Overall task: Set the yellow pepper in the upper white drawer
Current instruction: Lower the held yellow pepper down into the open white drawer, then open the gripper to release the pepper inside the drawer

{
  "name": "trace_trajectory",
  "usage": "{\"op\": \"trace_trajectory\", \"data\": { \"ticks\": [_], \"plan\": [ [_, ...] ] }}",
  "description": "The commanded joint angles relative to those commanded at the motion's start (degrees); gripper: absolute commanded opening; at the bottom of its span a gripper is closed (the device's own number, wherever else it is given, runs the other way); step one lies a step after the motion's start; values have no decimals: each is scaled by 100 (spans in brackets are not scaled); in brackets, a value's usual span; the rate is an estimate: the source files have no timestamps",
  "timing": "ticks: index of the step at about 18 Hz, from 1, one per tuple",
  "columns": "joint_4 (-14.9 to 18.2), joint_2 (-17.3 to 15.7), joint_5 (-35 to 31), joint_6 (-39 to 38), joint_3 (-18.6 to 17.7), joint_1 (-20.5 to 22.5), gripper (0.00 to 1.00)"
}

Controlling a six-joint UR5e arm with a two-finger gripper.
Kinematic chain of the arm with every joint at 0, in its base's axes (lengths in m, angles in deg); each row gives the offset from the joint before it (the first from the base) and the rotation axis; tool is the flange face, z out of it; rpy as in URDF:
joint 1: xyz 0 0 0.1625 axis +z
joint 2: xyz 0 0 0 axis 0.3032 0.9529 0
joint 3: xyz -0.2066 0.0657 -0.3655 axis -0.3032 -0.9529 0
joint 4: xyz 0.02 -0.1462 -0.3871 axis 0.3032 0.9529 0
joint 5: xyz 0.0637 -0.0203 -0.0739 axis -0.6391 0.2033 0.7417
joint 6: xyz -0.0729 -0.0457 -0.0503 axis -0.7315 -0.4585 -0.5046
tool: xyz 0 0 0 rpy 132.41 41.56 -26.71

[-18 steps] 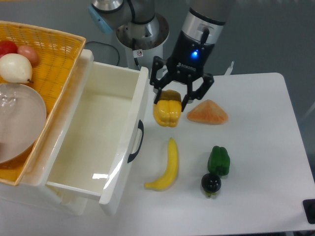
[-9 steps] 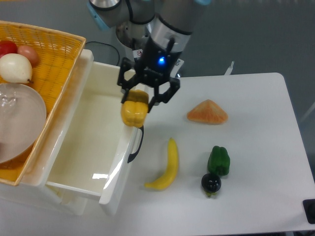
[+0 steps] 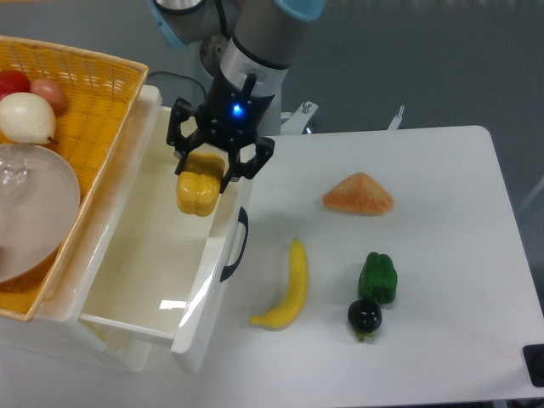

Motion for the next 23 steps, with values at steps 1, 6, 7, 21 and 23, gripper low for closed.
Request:
{"op": "trace_trajectory", "data": {
  "ticks": [1, 6, 7, 21, 23],
  "plan": [
    [0, 44, 0, -9, 0, -9, 15],
    [-35, 167, -9, 0, 0, -71, 18],
    [-44, 193, -9, 0, 0, -79, 18],
    [-35, 369, -9, 35, -9, -264, 43],
    [-44, 369, -9, 70, -9, -273, 85]
  ]
}}
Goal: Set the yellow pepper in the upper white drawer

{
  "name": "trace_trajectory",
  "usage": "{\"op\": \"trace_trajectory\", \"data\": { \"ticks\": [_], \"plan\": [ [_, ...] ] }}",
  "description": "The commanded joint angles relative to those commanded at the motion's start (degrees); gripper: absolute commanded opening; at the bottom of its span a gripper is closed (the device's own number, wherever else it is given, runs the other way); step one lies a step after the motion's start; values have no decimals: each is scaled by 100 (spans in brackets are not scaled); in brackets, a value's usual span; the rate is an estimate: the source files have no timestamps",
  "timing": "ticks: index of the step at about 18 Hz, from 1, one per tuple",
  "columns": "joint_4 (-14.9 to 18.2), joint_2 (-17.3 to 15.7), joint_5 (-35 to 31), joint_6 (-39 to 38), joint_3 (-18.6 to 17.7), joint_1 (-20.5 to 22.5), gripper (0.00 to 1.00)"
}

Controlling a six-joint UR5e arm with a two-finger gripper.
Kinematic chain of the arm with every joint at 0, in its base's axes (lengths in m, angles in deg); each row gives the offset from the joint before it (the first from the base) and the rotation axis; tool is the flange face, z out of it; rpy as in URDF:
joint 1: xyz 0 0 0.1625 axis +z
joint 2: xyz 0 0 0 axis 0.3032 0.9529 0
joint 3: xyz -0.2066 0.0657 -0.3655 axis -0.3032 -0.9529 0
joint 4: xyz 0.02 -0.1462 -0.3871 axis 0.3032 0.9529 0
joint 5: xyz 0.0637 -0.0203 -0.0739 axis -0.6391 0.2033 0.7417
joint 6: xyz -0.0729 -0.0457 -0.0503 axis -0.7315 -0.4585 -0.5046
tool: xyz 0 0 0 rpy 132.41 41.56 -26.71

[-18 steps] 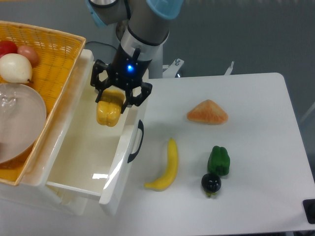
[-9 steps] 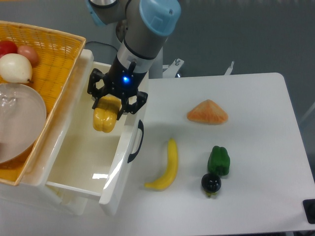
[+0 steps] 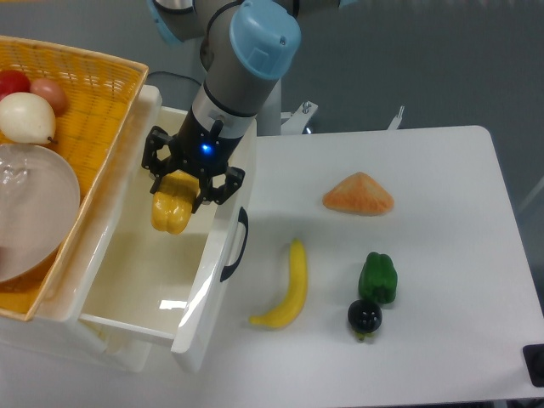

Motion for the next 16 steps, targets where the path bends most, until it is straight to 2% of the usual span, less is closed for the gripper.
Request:
{"op": "trace_trajectory", "data": {
  "ticks": [1, 10, 12, 14, 16],
  "plan": [
    [-17, 0, 0, 26, 9, 0, 100],
    [-18, -61, 17, 53, 26, 70, 100],
    [-227, -105, 18, 210, 70, 105, 100],
    [-552, -193, 18, 491, 79, 315, 100],
    [-668, -202, 9, 842, 79, 422, 100]
  ]
}}
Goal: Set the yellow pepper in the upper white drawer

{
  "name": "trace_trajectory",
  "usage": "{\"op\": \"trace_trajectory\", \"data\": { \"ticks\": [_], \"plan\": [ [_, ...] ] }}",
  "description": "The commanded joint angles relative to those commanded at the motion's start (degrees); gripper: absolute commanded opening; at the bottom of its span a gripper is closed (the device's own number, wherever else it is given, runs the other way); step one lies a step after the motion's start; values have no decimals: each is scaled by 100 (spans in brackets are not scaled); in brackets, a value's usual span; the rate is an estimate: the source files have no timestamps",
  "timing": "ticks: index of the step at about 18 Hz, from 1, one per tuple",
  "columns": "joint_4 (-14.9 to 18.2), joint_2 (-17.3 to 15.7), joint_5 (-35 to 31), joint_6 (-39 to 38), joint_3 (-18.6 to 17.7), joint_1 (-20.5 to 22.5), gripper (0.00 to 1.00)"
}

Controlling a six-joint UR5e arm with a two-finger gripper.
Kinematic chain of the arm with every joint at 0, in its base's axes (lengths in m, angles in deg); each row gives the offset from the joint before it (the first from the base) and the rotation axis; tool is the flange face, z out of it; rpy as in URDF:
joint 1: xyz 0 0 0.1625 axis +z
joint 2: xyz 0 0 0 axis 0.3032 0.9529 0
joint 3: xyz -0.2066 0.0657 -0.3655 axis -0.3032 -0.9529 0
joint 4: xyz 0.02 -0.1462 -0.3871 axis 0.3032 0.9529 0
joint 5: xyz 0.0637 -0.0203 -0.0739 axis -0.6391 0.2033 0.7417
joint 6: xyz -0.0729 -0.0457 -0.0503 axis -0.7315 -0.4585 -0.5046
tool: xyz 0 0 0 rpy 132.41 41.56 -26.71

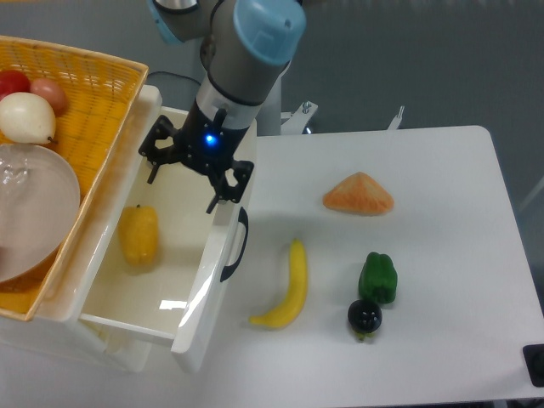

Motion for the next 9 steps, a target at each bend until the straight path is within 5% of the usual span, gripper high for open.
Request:
{"op": "trace_trajectory", "data": {
  "ticks": [4, 9],
  "plan": [
    [-53, 70, -332, 1002, 9, 123, 100],
    [-71, 360, -1712, 2242, -35, 106, 100]
  ]
}}
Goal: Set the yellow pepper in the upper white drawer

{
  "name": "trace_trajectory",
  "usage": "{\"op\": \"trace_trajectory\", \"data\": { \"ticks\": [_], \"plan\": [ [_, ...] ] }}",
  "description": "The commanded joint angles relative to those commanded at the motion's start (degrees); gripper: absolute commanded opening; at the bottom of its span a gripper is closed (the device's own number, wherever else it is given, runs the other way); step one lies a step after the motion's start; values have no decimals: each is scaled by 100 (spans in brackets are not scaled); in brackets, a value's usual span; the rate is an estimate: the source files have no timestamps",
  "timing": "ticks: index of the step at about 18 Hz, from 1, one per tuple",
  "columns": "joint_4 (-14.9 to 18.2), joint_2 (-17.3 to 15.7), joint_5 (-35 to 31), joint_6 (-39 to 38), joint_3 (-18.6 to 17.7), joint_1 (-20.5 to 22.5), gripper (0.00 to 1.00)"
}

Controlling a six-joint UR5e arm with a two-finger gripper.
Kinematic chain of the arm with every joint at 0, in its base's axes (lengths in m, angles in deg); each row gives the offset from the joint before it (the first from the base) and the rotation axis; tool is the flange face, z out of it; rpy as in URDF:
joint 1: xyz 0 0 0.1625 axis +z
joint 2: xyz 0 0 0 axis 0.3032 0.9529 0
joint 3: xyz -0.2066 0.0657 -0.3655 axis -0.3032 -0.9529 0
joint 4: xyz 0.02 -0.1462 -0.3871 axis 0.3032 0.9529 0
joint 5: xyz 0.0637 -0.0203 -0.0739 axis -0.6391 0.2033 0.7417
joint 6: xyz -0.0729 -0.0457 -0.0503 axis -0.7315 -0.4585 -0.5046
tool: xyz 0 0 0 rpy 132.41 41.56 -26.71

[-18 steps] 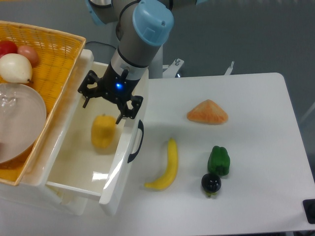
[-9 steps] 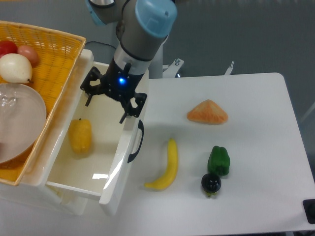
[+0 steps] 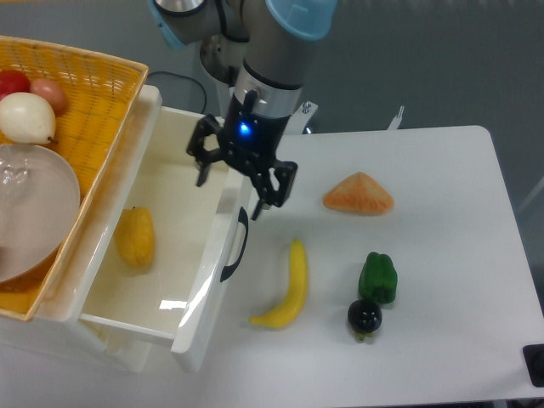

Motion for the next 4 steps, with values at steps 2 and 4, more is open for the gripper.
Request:
{"op": "trace_trajectory", "data": {
  "ticks": [2, 4],
  "plan": [
    [0, 88, -133, 63, -18, 17, 100],
    [-9, 158, -133, 63, -27, 61, 100]
  ]
}}
